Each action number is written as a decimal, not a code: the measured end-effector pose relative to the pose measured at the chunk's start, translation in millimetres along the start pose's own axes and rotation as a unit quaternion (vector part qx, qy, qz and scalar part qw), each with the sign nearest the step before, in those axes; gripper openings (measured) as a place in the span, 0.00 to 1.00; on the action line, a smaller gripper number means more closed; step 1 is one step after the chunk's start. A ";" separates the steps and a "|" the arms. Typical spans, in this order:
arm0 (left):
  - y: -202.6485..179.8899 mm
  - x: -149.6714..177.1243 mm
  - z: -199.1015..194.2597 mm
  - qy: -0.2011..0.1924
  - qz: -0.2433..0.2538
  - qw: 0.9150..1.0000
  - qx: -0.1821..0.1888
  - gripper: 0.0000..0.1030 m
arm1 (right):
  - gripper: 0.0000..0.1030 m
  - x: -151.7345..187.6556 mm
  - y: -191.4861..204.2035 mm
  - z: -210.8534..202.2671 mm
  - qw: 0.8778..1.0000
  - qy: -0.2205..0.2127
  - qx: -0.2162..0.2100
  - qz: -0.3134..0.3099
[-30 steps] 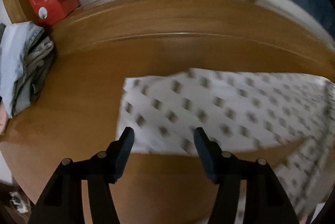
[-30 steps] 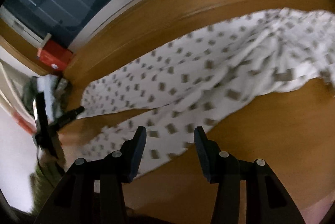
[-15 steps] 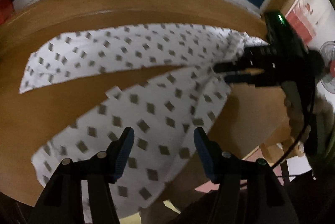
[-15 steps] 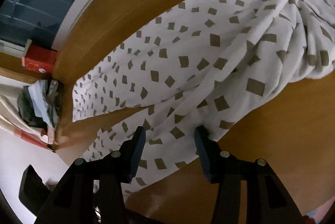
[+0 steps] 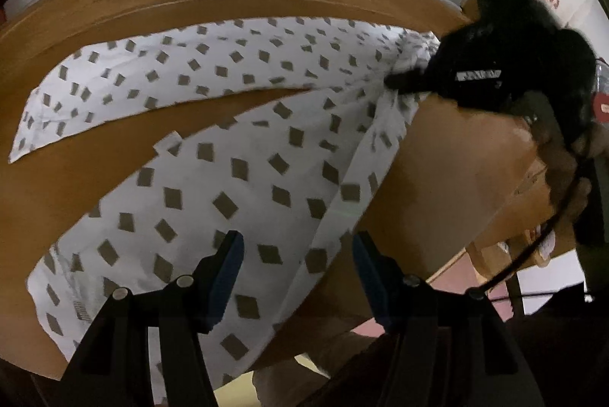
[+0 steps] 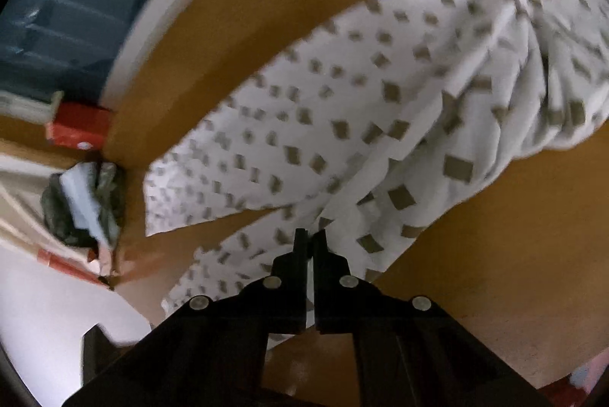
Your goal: Fold clothes
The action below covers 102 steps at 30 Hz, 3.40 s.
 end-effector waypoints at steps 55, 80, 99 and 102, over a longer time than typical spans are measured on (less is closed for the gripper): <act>189.1 -162.9 -1.3 0.026 -0.014 0.998 0.052 0.45 | 0.49 -52.5 74.3 23.0 0.980 -0.126 0.054 -0.143; 240.7 -111.8 -16.5 0.025 -0.014 0.998 -0.064 0.47 | 0.09 50.8 131.5 112.2 0.966 -0.023 0.104 -0.234; 273.5 -89.0 -18.8 0.015 -0.036 0.999 -0.034 0.47 | 0.10 4.9 310.1 166.5 0.947 0.042 -0.034 -0.316; 271.0 -88.6 -18.9 0.014 -0.035 0.999 -0.033 0.47 | 0.19 -3.6 306.9 206.3 0.951 0.071 -0.002 -0.301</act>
Point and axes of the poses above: each gripper's, at about its wrist camera, not at the fingertips, and z roughly the way its jaws point, y to its left, x to its underside, the point moved 7 cm from there along z, roughly the way its jaws point
